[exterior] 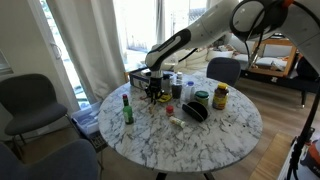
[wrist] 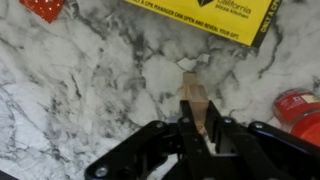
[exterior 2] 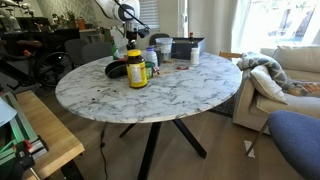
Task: Move the brown object to the left
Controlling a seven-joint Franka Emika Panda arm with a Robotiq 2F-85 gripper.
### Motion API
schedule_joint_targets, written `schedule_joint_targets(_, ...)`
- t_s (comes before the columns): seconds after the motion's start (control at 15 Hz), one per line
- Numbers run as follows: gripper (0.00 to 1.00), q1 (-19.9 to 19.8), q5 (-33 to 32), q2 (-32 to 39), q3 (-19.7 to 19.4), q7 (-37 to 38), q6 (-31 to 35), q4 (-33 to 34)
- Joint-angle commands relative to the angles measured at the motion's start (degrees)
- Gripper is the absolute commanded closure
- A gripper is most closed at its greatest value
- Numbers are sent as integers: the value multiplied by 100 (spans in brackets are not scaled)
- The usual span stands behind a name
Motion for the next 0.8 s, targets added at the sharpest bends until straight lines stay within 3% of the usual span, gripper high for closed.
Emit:
schedule_joint_targets(0.0,96,-20,26,-44,37,-36,-4,-83)
schedule_joint_targets(0.73,96,-104,47,-46,119,-358,85,-133)
